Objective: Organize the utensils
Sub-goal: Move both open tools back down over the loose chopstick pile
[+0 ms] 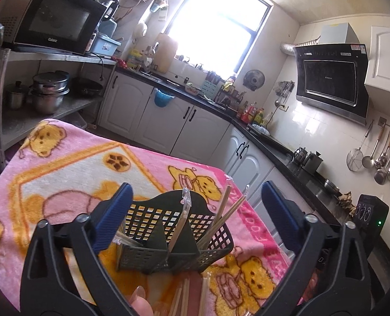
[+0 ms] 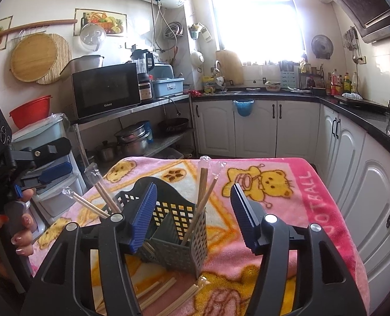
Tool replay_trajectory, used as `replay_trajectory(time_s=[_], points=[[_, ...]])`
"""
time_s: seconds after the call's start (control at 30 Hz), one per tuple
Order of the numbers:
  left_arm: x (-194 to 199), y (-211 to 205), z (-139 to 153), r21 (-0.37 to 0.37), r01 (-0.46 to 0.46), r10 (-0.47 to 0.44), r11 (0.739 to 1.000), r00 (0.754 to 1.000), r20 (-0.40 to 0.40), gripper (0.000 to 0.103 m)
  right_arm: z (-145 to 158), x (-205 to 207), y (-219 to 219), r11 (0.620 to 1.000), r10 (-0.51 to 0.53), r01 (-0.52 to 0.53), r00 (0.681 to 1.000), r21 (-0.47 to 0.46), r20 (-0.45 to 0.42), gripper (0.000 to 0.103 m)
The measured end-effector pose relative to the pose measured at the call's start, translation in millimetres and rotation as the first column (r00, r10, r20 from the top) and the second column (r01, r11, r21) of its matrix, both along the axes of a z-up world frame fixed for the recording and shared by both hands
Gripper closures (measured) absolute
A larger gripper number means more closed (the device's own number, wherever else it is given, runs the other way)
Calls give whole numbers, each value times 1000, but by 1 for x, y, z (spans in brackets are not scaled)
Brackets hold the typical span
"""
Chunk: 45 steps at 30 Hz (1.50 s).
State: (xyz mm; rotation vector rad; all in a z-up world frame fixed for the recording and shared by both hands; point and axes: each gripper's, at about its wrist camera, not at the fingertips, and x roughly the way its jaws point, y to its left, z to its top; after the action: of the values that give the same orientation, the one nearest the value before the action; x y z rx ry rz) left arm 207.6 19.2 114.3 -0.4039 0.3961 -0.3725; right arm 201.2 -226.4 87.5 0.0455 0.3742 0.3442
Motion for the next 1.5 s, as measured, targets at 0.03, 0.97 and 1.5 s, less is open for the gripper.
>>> replay_trajectory(time_s=[0.03,0.97,1.5], points=[[-2,1,0,1,-4,4,1000,1000,1,11,0,-2,0,1000,1,-1,1000,-2,0,46],[-43,15,-38,24,-32,34,999,996,-78,11,-27,-39,16,996,46,-49,998,-71,-52,38],[-47,20,-67,61,-51,60,997,986,-158,11,-46,-45,23,991,79,-90,991,-100,-108,38]])
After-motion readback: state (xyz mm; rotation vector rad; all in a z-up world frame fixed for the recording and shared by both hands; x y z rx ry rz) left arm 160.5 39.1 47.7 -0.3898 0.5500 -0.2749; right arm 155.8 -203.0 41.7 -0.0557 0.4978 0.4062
